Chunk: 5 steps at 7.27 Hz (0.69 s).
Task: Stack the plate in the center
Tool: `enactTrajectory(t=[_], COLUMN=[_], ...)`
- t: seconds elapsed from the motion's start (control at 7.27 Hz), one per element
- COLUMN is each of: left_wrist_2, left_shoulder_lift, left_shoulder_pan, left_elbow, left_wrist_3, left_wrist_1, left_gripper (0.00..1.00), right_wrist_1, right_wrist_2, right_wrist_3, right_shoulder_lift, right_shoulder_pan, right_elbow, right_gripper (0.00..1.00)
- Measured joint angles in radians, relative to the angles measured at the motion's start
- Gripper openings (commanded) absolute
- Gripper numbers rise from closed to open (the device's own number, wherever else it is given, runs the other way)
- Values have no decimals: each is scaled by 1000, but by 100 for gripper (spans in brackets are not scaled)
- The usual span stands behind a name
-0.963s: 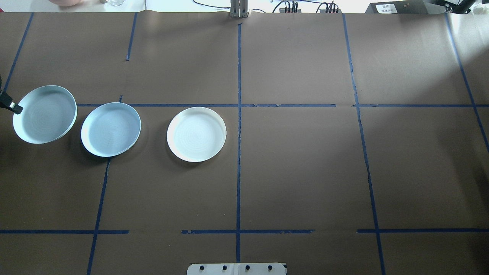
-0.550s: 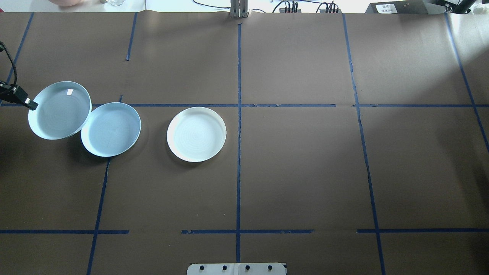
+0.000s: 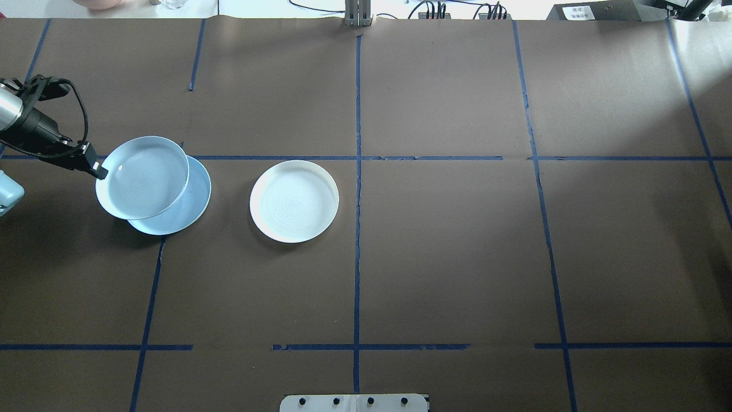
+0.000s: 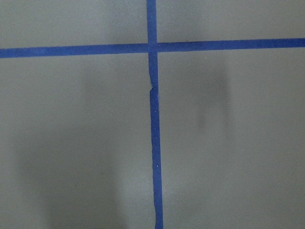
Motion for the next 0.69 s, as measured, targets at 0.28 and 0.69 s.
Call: enactTrajectory(t=[0.28,0.69], left_wrist_2=[27,36], left_shoulder_lift=[-1,0], left_shoulder_pan=[35,56], left_elbow=[-21,-30], left_wrist_3=[-50,-75], left_wrist_1=[-5,-6], left_gripper=[0,0], right_wrist_1=[0,0], right_wrist_2=[0,0], right_wrist_3=[0,0], right_shoulder_lift=[0,0], right_shoulder_pan=[0,0], right_elbow=[0,0], right_gripper=[100,100])
